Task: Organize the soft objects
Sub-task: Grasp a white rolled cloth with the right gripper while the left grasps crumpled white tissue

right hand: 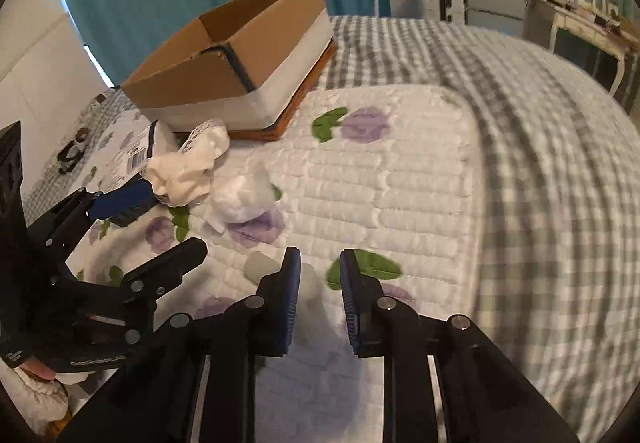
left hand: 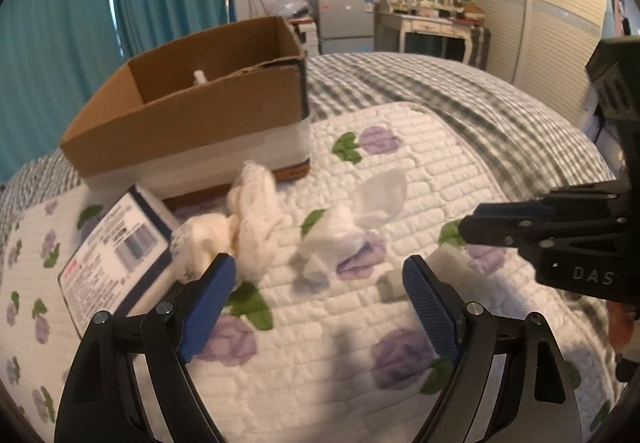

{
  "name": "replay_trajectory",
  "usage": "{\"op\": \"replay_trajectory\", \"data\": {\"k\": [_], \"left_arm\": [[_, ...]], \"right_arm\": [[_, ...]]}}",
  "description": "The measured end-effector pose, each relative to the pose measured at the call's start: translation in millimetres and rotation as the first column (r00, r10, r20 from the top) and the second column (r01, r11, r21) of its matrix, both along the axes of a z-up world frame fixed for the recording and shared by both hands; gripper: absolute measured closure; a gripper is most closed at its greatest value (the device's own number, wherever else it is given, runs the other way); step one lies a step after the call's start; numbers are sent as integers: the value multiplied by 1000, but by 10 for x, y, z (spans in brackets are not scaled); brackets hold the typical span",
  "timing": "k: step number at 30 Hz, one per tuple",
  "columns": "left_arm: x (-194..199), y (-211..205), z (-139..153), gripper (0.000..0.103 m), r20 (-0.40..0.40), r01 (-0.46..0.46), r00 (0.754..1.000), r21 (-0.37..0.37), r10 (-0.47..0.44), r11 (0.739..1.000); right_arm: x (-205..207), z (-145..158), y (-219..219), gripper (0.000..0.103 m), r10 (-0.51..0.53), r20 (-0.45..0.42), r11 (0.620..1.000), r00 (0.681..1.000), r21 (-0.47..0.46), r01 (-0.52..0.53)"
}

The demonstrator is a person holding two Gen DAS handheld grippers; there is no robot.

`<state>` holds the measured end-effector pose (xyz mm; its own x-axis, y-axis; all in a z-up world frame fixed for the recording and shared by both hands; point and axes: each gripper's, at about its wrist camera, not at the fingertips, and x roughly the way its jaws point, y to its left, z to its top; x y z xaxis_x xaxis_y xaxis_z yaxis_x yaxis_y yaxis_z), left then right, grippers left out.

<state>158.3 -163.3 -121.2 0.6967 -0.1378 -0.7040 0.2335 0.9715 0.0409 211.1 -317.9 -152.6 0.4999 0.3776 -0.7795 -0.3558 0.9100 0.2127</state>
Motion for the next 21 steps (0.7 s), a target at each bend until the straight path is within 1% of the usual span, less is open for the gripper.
{"op": "replay_trajectory", "data": {"k": [2,3,4,5,6,7,9,11,12,13,14,16,18,21], "left_arm": [[-2,61,-48,17,-10,-19,1000,19,19,1000],[-6,81,-71,17,-14,-26,1000,27,26,999],[-15,104,-91,17,-15,-31,999,35,31,999],[-29,135,-109,17,-16,-37,999,42,37,998],[-42,155,-118,17,-14,-42,999,45,43,998],[-59,175,-129,17,-14,-47,999,45,48,998],[-69,214,-146,17,-19,-54,998,40,55,998],[-74,224,-151,17,-20,-60,998,37,61,997],[-77,215,-147,17,-20,-59,998,37,60,998],[-73,197,-139,17,-17,-55,998,40,56,998],[-80,185,-126,17,-13,-51,999,41,52,998],[-81,148,-95,17,-9,-40,999,36,41,999],[-72,73,-50,17,-11,-22,1000,17,22,1000],[-60,-107,10,17,-1,32,999,23,-32,999]], "right_arm": [[17,-96,99,81,29,-13,1000,999,-7,-29],[22,-142,154,76,40,-22,999,999,-6,-40],[19,-183,180,62,49,-28,999,998,-6,-49],[7,-222,213,52,59,-33,998,998,-6,-59],[4,-248,233,39,71,-43,997,997,1,-71],[4,-287,252,38,87,-64,996,994,9,-87],[-14,-351,287,38,107,-68,994,992,-20,-109],[-13,-392,320,38,94,-65,994,993,-46,-98],[-11,-390,317,43,83,-62,995,995,-42,-86],[-4,-382,310,70,64,-55,997,996,-49,-67],[4,-382,309,75,44,-48,996,998,-76,-48],[1,-343,244,75,46,-42,997,998,-61,-49],[-5,-260,153,75,8,1,996,1000,-92,-8],[30,-122,-20,75,-41,20,998,999,-51,42]]}}
